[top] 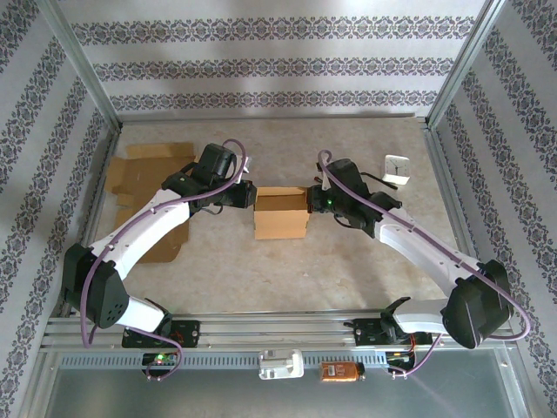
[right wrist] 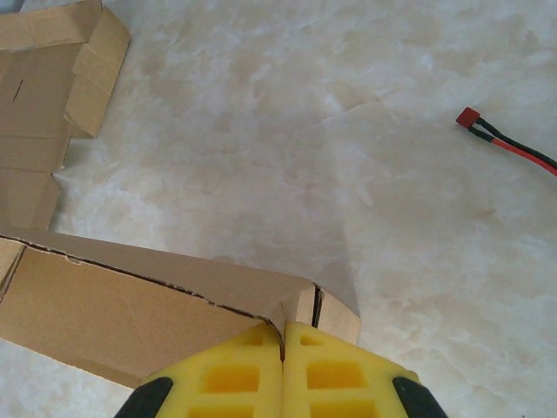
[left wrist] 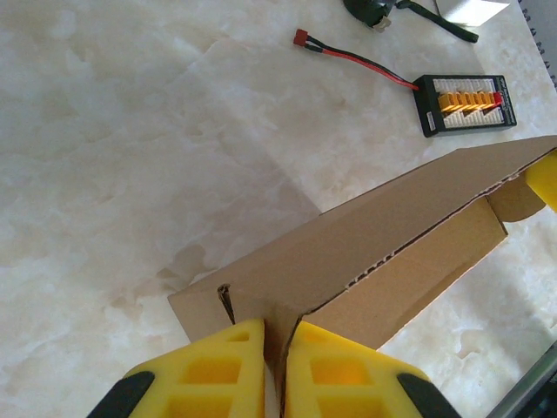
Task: Fold the paper box
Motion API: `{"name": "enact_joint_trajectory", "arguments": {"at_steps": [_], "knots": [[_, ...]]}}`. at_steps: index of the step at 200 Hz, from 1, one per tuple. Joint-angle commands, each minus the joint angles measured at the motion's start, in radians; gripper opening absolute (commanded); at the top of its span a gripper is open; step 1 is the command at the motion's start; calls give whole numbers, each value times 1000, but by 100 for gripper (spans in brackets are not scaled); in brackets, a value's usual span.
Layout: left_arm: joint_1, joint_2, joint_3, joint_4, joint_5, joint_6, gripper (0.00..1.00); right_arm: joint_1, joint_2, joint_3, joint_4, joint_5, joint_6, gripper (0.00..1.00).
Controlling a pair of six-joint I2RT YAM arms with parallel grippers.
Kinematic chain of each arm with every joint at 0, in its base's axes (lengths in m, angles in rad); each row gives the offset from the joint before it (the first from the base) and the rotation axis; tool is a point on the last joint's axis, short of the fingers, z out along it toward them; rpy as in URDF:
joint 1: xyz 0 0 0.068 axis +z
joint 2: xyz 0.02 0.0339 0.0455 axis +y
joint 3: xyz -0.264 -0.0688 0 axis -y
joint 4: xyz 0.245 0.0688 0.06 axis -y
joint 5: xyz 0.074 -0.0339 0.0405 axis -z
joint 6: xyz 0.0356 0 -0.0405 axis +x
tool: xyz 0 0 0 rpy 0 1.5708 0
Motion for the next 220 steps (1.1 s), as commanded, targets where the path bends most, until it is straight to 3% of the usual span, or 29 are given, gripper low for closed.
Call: {"name": "enact_joint_trajectory", "arguments": {"at_steps": [1, 82, 114, 185, 220], "knots": [[-2, -17, 20, 16, 18, -54, 11, 49, 16, -73, -65, 32, 43, 5], [-2, 2, 27, 14, 9, -261, 9, 71, -26, -110, -53, 91, 19, 5], [-2, 8, 24, 54, 65, -327, 9, 80, -20, -111, -53, 86, 21, 5], [-2, 19, -19, -28, -10, -269, 8, 94, -7, -99, -53, 94, 10, 5], [-2, -5, -53, -65, -100, -226, 7, 95, -11, -98, -55, 96, 11, 5]]}}
